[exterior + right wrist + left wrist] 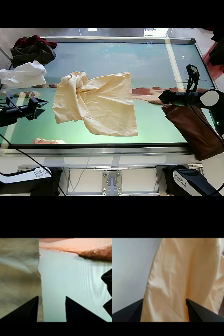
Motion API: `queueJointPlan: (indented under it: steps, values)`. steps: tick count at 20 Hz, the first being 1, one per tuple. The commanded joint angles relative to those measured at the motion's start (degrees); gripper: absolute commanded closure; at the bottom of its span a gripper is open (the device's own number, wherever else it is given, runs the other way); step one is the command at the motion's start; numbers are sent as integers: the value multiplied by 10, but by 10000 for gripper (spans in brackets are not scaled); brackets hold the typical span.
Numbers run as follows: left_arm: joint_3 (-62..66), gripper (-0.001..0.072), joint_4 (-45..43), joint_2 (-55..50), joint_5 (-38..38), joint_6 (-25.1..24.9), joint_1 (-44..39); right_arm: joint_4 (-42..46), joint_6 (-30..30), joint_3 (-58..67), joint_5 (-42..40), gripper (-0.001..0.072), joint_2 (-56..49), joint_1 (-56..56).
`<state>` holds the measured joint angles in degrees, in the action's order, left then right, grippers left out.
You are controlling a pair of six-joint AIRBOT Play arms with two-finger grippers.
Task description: Fold the shirts.
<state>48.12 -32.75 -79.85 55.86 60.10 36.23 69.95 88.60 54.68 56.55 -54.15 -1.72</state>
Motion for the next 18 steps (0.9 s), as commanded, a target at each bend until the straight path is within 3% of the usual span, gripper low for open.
queueJointPlan:
  steps: [1, 3, 10, 11, 14, 16, 18]
  values:
    - [21, 107, -58, -22, -30, 28, -26, 0, 15, -2, -2, 301, 11, 0]
    - [21, 136, -99, -30, -30, 50, -41, -1, 17, -2, -1, 301, 11, 0]
    - [50, 137, -90, -98, -10, 46, -91, -2, 30, -2, 5, 301, 11, 0]
    - [57, 171, -87, -101, -14, 46, -99, -2, 30, -2, 10, 302, 11, 0]
    - [70, 420, -67, -102, -36, 46, -122, -4, 32, -5, 50, 302, 11, 0]
    - [74, 688, -67, -102, -18, 38, -134, -14, 54, -36, 86, 302, 11, 0]
    - [76, 692, -66, -101, 3, 36, -136, -56, 92, -112, 104, 302, 11, 0]
